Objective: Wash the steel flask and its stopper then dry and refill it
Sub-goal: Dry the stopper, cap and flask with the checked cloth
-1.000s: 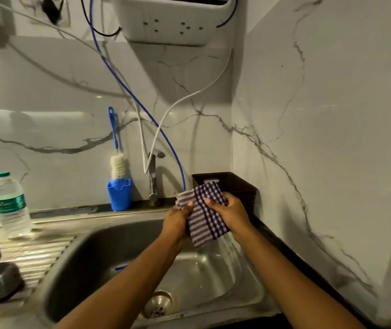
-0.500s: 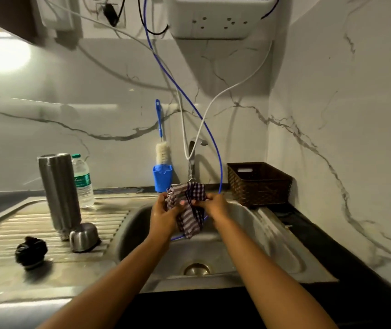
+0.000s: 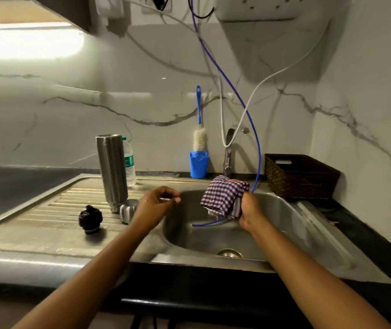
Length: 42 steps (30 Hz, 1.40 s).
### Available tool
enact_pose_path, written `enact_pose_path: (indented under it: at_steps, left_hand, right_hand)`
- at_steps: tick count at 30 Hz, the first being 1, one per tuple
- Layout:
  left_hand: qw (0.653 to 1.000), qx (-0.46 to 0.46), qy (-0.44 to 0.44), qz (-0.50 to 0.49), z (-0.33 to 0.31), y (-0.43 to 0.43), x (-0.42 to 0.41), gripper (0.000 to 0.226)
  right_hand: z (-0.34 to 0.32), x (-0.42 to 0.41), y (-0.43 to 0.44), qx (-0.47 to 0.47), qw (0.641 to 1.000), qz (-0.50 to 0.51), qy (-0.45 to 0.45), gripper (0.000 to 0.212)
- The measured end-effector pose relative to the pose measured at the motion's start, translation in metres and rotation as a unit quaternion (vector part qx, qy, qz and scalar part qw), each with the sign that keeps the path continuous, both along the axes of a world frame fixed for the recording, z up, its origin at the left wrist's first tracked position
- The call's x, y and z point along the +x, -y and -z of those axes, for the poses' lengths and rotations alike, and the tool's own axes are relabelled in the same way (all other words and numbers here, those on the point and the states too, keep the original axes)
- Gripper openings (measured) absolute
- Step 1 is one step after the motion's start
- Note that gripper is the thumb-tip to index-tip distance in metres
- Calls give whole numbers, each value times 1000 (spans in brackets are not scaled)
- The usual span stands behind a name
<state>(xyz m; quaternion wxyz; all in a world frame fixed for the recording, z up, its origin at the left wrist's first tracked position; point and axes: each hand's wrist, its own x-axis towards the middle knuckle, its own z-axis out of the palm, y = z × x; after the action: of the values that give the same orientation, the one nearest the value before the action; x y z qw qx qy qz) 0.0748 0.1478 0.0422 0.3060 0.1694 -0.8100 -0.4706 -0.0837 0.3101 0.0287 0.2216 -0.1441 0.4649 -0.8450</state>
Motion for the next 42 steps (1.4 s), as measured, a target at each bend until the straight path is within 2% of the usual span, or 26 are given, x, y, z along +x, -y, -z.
enact_pose_path:
  at_steps: [3, 6, 9, 11, 14, 16, 17, 22, 26, 28, 31, 34, 39, 42]
  left_hand:
    - [986, -132, 50, -86, -9, 38, 29, 14]
    - [938, -245, 190, -155, -21, 72, 55, 41]
    - [921, -268, 262, -103, -24, 91, 57, 51]
    - [903, -297, 301, -69, -22, 95, 52, 54]
    - [876, -326, 338, -107, -20, 106, 52, 64]
    - [854, -329, 376, -145, -17, 116, 58, 73]
    - [851, -317, 389, -156, -15, 121, 61, 75]
    - [891, -201, 375, -160, -10, 129, 74, 56]
    - [917, -176, 307, -184, -17, 126, 81, 39]
    - [944, -158, 234, -173, -24, 112, 78, 35]
    - [990, -11, 130, -53, -32, 77, 61, 28]
    - [991, 78, 91, 51, -38, 42, 21, 29]
    - [987, 58, 105, 104, -42, 0, -64, 26]
    - [978, -89, 176, 62, -29, -10, -107, 30]
  right_hand:
    - [-2, 7, -2, -49, 997, -54, 20, 41]
    - [-2, 10, -2, -81, 993, -74, 37, 48]
    - [-3, 12, -2, -90, 991, -97, 23, 66]
    - [-1, 12, -1, -64, 993, -104, -2, 79]
    - [0, 16, 0, -33, 991, -123, -28, 75]
    - [3, 13, 3, -11, 992, -119, -36, 93]
    - [4, 13, 4, -6, 993, -116, -37, 95]
    - [4, 18, 5, 21, 991, -120, -49, 98]
    - [5, 20, 4, 49, 993, -104, -32, 48]
    - [4, 19, 4, 57, 993, -95, -35, 43]
    - [0, 14, 4, 46, 996, -59, -51, 39]
    - [-7, 1, -1, 37, 998, -4, -59, 38]
    - [-20, -30, -17, 97, 988, 72, -102, 44]
    - [-18, -50, -32, 173, 960, 113, -188, 47]
